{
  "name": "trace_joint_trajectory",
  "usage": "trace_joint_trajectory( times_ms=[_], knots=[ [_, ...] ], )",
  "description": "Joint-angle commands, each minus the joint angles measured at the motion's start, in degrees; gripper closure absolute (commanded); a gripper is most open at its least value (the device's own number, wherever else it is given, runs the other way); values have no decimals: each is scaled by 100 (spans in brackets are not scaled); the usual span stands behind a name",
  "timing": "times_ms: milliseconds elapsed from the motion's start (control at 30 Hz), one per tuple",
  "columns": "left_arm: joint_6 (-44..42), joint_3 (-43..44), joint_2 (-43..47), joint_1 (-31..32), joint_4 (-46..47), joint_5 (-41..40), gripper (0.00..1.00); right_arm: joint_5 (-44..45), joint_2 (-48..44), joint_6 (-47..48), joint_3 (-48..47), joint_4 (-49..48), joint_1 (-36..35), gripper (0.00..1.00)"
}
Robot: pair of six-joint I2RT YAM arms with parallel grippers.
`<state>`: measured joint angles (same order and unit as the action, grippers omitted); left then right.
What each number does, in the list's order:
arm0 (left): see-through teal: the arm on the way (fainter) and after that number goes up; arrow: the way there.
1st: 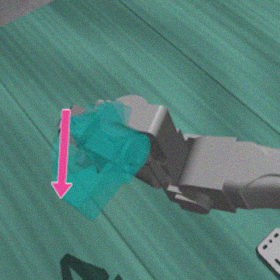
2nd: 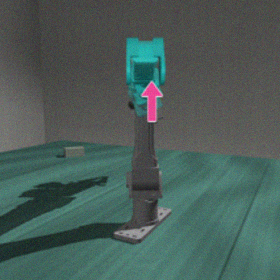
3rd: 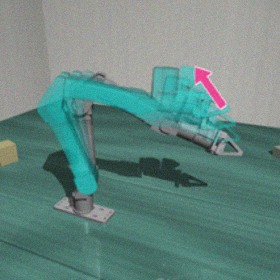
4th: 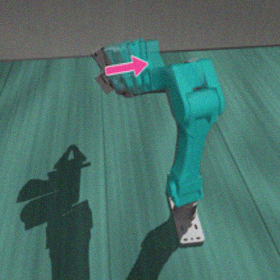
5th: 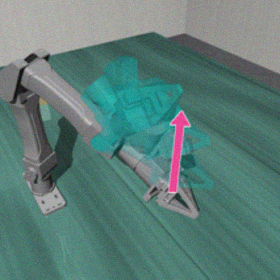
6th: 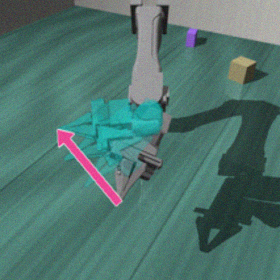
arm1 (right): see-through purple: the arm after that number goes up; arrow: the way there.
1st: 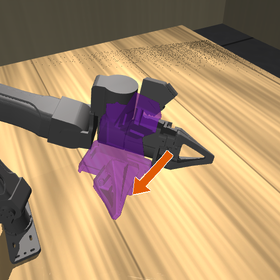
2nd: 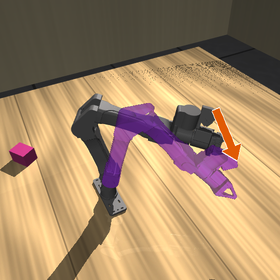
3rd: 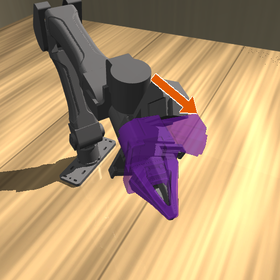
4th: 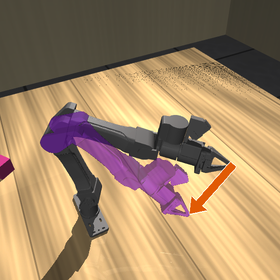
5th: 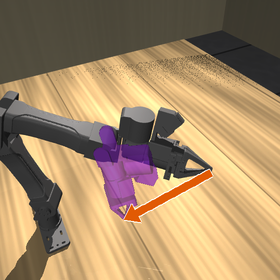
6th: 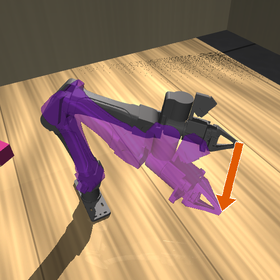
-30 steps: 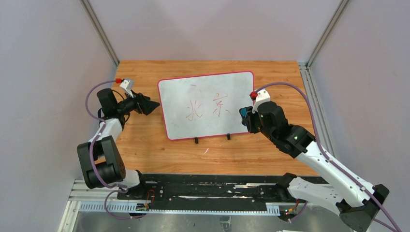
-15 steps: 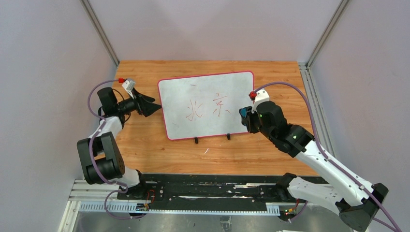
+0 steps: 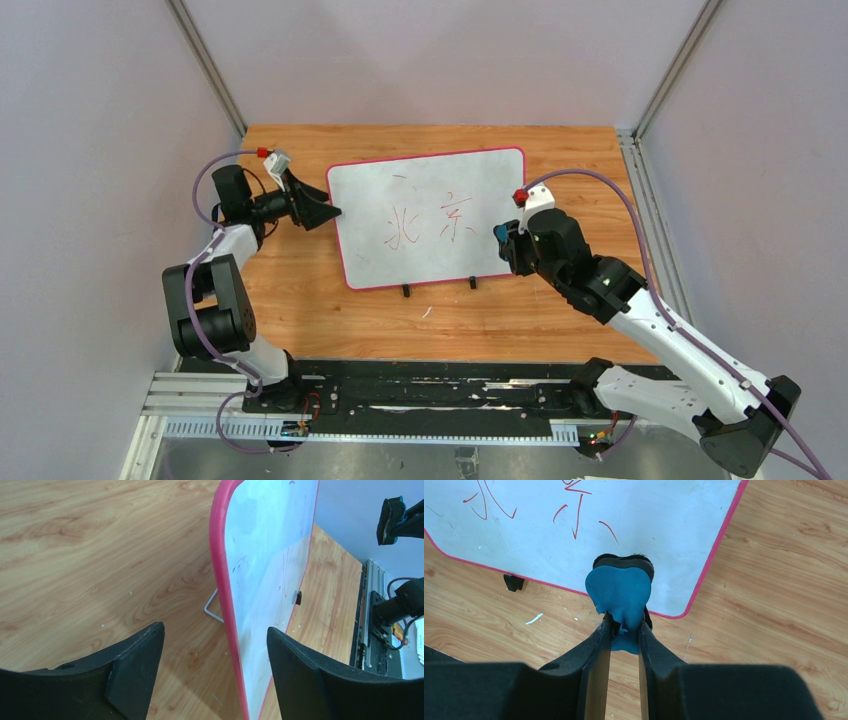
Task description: Erase the whiteboard
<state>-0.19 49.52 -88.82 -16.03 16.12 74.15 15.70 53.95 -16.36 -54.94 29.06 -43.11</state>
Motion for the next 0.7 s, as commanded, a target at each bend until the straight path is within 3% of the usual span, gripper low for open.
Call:
trace_joint_trajectory(
  times_ms=[0, 467, 667],
  knots=[
    [-16, 259, -32, 159, 17, -64, 21, 162, -24, 71, -167, 32, -103, 99],
    [54, 487, -137, 577, 23, -260, 29, 218, -89, 91, -131, 48, -106, 99],
    [63, 513, -131, 598, 23, -287, 41, 240, -104, 94, -117, 64, -102, 99]
  ],
)
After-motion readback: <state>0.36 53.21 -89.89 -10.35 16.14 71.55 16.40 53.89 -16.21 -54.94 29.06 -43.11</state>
